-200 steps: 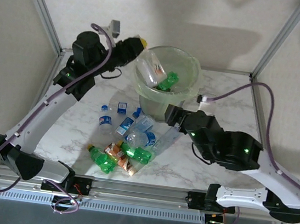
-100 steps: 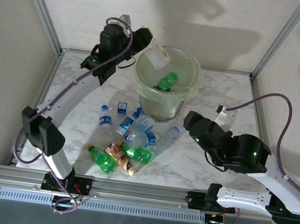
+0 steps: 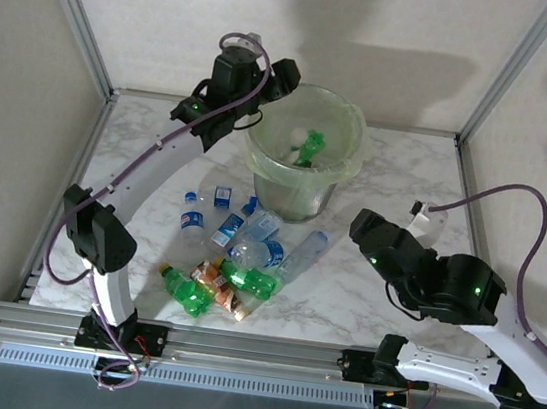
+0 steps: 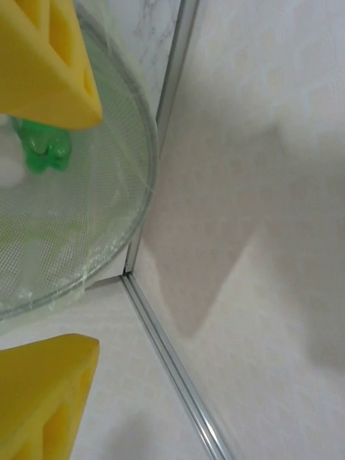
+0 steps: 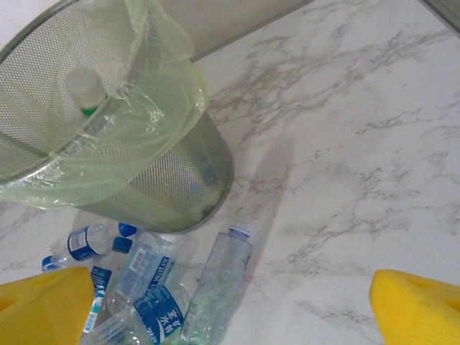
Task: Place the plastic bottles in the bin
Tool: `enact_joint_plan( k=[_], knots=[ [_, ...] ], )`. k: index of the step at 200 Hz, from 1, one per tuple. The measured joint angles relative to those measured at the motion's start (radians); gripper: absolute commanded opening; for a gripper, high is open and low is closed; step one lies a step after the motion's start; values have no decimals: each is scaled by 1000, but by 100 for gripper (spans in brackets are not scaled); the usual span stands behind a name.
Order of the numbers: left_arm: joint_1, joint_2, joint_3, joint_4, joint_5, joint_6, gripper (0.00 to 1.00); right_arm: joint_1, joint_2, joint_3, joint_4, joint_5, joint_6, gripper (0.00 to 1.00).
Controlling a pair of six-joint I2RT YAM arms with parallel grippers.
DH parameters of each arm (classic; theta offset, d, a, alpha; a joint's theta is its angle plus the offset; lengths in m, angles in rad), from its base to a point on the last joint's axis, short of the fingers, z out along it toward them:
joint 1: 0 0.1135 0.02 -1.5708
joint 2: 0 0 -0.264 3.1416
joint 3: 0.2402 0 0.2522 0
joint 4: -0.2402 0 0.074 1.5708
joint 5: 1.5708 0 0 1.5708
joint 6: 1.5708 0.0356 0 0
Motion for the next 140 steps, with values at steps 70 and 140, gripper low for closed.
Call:
enact_joint_plan(
  k=[70,140],
  knots=[
    [-23,-219,-120,-13,-42,8,80,-6,28,-57,40,-79,14,99],
    [11,-745,-507,-16,-69,54,91,-179,187,-347,312,-302,87,99]
  ],
)
